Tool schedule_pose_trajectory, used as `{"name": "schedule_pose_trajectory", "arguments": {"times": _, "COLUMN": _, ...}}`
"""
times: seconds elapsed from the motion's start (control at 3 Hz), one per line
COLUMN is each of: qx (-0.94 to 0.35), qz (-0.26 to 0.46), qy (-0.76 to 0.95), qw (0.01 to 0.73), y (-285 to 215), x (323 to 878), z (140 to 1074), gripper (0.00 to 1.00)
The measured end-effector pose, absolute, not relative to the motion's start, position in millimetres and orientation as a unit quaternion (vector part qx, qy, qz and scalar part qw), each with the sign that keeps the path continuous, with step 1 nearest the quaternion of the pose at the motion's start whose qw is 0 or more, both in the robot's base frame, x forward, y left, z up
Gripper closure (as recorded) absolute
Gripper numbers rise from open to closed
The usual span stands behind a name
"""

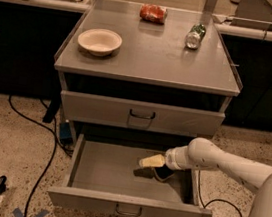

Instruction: Pick sponge from middle drawer and place on counter

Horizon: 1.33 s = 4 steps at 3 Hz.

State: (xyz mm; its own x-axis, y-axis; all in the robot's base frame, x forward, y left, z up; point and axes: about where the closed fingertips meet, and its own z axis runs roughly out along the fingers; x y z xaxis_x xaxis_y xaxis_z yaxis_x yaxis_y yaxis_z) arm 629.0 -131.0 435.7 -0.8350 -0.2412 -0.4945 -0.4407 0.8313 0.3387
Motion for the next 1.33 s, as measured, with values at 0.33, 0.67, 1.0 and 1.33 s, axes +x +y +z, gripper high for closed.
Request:
{"name": "schedule_pose_trajectory", "arguments": {"times": 0.33, "qx": -0.164, "qz": 0.215, "qy": 0.937, "qw": 0.221, "y": -147.1, "x": 630.8, "z": 415.5, "gripper": 0.00}}
{"name": "schedule_pose_trajectory", "arguments": {"times": 0.67, "qx": -0.149, "qz": 0.218, "qy": 0.938, "qw": 0.225, "y": -160.4, "x": 640.0, "z": 394.3, "gripper": 0.00}}
{"name": "schedule_pose_trajectory", "arguments": {"times": 1.0, "qx": -0.146, "qz": 0.222, "qy": 0.936, "qw": 0.230, "y": -165.9, "x": 648.6, "z": 380.2, "gripper": 0.00}}
{"name": "schedule_pose_trajectory", "arguments": {"times": 1.33, "qx": -0.148, "qz": 0.231, "qy": 0.934, "qw": 0.228, "y": -158.3, "x": 653.3, "z": 365.3, "gripper": 0.00}}
